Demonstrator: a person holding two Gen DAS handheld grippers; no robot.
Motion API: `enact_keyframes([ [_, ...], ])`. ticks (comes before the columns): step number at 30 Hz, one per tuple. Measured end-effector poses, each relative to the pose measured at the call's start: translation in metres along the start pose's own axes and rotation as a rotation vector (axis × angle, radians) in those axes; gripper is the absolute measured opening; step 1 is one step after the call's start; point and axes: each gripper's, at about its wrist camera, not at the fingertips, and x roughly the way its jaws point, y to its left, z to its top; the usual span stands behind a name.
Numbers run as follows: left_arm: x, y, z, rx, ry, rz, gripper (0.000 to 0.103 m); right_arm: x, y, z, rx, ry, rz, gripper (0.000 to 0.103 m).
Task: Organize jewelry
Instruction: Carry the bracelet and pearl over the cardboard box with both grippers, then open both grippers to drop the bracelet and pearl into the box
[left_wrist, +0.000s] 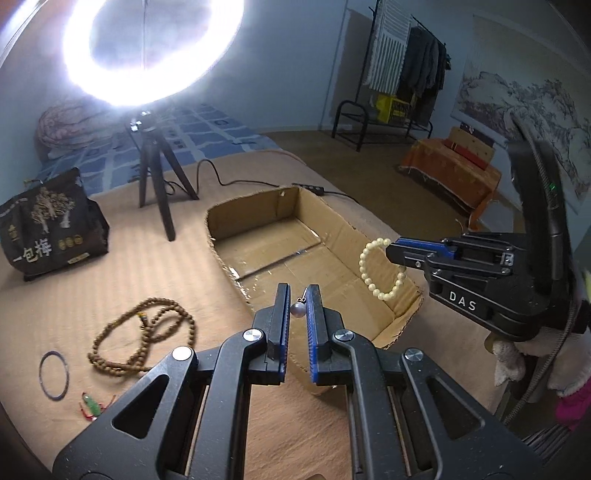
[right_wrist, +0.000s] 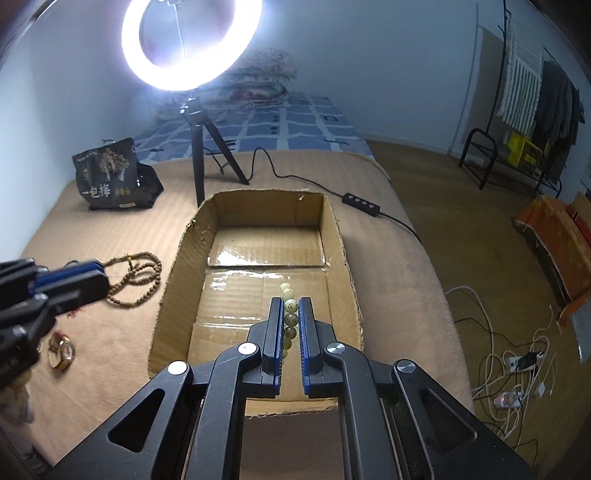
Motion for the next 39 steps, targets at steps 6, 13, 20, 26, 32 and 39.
enact_keyframes([
  [6,0.017,-0.002,0.001,-0.028,0.023,-0.015,0.006,0.007,-0.003,-0.002,0.007,0.02,-0.005,0.006],
  [13,0.024,-0.005,0.003,-0.035,0.034,-0.01,0.007,0.008,-0.007,-0.002,0.026,0.028,0.002,0.006],
  [20,0.025,0.001,0.004,-0.056,0.029,0.015,0.044,0.006,-0.009,-0.002,0.033,0.017,-0.017,0.036],
  [26,0.021,0.006,0.003,-0.053,0.029,0.042,0.044,0.005,-0.012,-0.004,0.042,0.011,-0.051,0.056],
  [32,0.012,0.013,0.003,-0.055,0.02,0.059,0.044,0.005,-0.008,-0.003,0.033,0.015,-0.064,0.062],
  [39,-0.004,0.023,0.003,-0.05,0.007,0.084,0.044,0.0,0.003,-0.002,0.014,0.005,-0.062,0.063],
])
